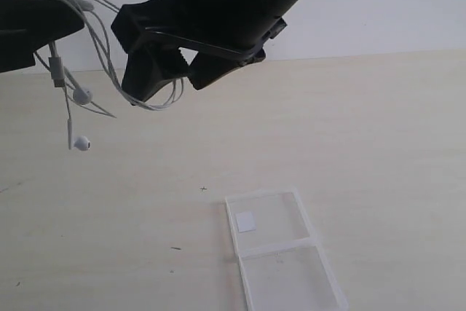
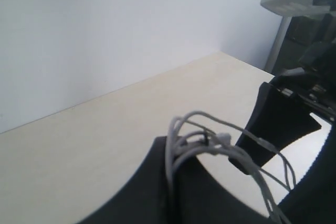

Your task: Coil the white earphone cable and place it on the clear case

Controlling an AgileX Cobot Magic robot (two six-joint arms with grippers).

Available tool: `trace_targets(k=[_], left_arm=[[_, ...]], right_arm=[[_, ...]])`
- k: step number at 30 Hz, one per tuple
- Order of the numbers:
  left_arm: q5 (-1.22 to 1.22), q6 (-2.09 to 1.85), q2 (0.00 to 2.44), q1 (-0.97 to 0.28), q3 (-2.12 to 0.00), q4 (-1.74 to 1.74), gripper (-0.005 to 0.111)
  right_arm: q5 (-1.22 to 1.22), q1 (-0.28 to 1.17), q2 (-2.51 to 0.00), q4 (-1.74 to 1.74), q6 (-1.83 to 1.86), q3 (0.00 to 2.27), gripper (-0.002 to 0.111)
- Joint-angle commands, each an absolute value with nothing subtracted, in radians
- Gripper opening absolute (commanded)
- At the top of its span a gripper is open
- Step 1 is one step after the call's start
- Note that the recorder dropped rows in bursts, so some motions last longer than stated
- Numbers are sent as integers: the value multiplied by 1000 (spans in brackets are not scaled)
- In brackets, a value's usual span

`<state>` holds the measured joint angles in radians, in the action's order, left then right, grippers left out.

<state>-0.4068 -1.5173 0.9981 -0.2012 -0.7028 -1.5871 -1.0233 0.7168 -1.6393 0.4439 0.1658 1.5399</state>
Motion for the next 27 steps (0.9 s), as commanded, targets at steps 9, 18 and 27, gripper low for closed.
trace_targets(k=[9, 18, 27], left_arm=[[-376, -1510, 984, -199, -710, -1600, 0], [-341, -1510, 970, -199, -710, -1600, 0], [-327, -1503, 970, -199, -710, -1602, 0]], right_arm=[[-1018, 710, -1636, 443, 131, 1537, 50], [-1016, 710, -1632, 410, 131, 1537, 16], [-1037, 710, -1620, 410, 172, 1533, 16]])
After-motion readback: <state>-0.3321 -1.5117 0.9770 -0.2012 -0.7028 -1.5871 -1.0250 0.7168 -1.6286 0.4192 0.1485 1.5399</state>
